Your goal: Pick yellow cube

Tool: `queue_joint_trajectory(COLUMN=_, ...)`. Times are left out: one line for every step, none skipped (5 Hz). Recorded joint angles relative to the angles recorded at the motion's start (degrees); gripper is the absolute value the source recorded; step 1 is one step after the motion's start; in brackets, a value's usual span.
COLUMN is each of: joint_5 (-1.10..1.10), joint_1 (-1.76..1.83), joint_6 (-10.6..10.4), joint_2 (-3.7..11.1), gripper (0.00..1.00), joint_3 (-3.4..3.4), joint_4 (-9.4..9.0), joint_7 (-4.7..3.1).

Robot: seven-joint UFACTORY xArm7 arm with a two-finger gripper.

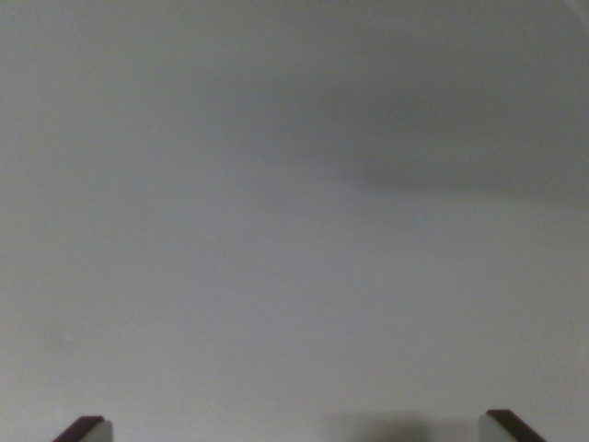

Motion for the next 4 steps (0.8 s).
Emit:
queue_joint_trajectory(joint_5=0.00, joint_1=0.00, joint_6=0.0, joint_2=0.00, gripper=0.00, joint_3=0.00, joint_4=0.00, joint_7=0.00)
queue_joint_trajectory(joint_5=0.06, joint_1=-0.56, joint_6=-2.5, joint_2=0.66, gripper=0.00, joint_3=-0.45, joint_4=-2.30, joint_7=-1.24)
queue_joint_trajectory(joint_5=0.06, joint_1=-0.56, joint_6=-2.5, joint_2=0.66, gripper=0.00, joint_3=-0.45, joint_4=-2.30, joint_7=-1.24)
queue_joint_trajectory(joint_5=0.11, joint_1=-1.08, joint_6=-4.8, joint_2=1.27, gripper=0.00, joint_3=-0.87, joint_4=-4.45, joint_7=-2.40)
